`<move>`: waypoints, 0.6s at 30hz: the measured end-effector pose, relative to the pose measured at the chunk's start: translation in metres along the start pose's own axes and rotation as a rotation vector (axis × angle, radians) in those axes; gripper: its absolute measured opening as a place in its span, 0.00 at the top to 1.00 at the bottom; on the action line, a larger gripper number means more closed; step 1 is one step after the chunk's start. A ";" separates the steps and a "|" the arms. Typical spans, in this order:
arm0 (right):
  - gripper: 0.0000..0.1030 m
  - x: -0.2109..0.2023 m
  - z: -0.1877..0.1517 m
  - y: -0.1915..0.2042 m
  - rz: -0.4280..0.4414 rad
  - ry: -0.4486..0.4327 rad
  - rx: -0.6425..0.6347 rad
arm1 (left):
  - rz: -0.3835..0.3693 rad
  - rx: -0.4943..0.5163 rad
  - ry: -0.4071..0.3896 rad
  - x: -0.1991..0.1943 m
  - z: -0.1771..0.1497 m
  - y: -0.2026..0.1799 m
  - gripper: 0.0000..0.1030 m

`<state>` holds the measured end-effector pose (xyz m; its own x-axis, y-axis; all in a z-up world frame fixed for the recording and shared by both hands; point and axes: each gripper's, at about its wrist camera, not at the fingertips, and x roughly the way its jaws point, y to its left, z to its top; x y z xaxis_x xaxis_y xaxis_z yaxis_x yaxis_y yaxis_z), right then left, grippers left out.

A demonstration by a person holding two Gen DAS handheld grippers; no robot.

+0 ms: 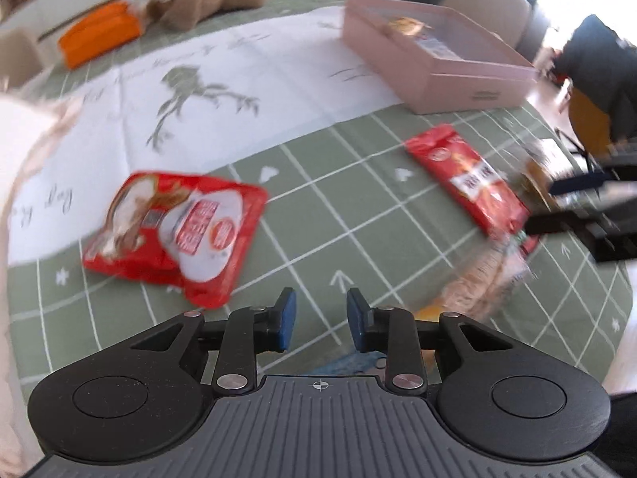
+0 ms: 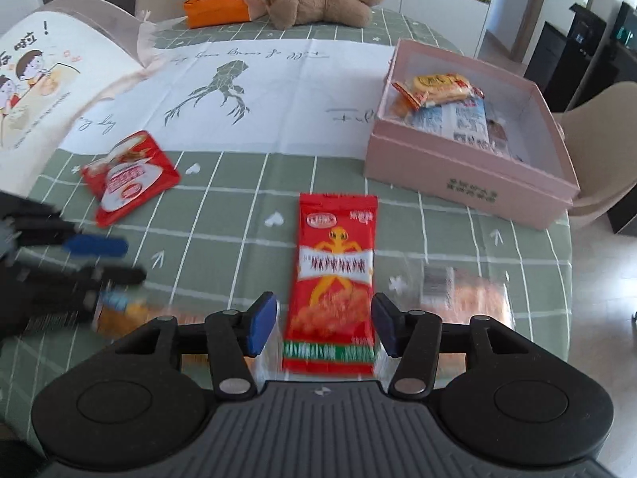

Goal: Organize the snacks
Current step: 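Grasp the long bread stick packet with the left tool while the right tool holds the red strip packet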

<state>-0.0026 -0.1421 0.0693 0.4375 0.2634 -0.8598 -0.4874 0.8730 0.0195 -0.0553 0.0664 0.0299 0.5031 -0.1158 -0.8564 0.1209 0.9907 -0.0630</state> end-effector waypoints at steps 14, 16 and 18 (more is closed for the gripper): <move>0.53 0.013 -0.027 0.020 0.142 0.096 0.017 | -0.095 0.026 -0.033 -0.013 0.013 -0.009 0.69; 0.53 0.020 -0.015 0.032 0.148 0.071 -0.003 | -0.102 0.024 -0.034 -0.016 0.013 -0.006 0.69; 0.53 0.029 -0.003 0.041 0.146 0.051 -0.025 | -0.097 0.018 -0.035 -0.020 0.010 -0.002 0.69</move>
<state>-0.0121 -0.0996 0.0434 0.3224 0.3648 -0.8735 -0.5618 0.8164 0.1336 -0.0566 0.0662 0.0523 0.5181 -0.2143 -0.8281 0.1857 0.9732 -0.1357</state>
